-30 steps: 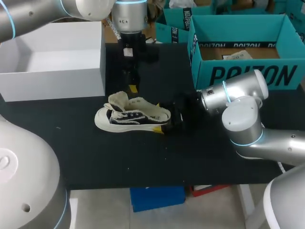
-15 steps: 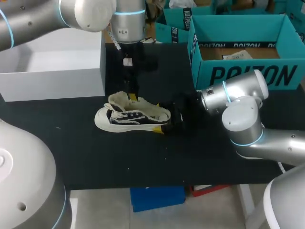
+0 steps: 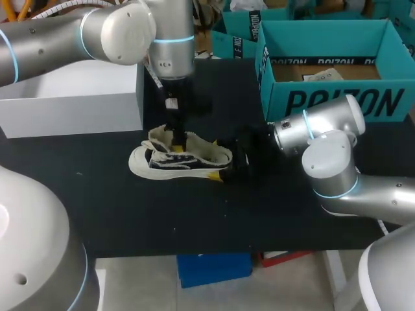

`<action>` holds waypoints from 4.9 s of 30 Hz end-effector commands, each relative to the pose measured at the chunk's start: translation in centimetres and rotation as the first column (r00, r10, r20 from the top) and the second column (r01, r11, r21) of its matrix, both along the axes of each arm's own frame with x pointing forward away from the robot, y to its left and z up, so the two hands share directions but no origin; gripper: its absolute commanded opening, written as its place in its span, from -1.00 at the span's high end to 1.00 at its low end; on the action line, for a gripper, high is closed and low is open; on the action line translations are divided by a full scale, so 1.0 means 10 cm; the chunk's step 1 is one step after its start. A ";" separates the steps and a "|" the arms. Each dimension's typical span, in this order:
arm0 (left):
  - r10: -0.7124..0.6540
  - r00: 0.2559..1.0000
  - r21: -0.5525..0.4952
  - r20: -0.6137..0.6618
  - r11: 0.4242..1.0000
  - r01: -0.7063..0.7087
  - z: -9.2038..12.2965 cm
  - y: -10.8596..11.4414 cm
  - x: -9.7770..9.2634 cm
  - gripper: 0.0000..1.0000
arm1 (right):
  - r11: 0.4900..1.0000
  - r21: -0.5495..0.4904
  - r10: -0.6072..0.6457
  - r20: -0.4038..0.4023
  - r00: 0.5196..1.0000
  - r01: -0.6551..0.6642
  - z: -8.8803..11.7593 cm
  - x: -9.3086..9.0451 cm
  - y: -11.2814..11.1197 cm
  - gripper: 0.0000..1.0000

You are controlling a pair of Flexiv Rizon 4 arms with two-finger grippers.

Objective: Take the shoe out of the shoebox, open the shoe tongue, remove and reinsert the insole, then place the shoe into the shoebox

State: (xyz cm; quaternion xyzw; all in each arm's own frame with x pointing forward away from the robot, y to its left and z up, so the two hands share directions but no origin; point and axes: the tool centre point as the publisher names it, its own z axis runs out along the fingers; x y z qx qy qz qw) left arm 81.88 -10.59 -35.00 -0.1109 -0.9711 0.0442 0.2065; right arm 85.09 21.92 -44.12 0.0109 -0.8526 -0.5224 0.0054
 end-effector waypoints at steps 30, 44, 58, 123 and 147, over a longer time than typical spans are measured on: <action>0.086 0.993 0.026 0.079 0.996 -0.089 -0.51 -0.06 -0.12 1.00 | 1.000 -0.001 -0.002 -0.001 1.000 0.002 -0.06 0.01 0.01 1.00; 0.178 0.973 0.069 0.145 0.979 -0.190 -0.75 -0.02 -0.13 1.00 | 1.000 -0.001 -0.002 -0.001 1.000 0.002 -0.06 0.01 0.01 1.00; 0.202 0.970 0.054 0.133 0.976 -0.210 -0.83 -0.02 -0.12 0.36 | 1.000 -0.001 -0.002 -0.001 1.000 0.002 -0.06 0.01 0.01 1.00; -0.012 0.612 0.238 0.791 0.927 -0.290 -1.59 0.48 0.47 1.00 | 1.000 -0.001 -0.002 -0.001 1.000 0.002 -0.06 0.01 0.01 1.00; 0.160 0.720 0.020 0.675 0.972 -0.234 -0.81 0.27 0.02 1.00 | 1.000 -0.001 -0.002 -0.001 1.000 0.002 -0.06 0.01 0.01 1.00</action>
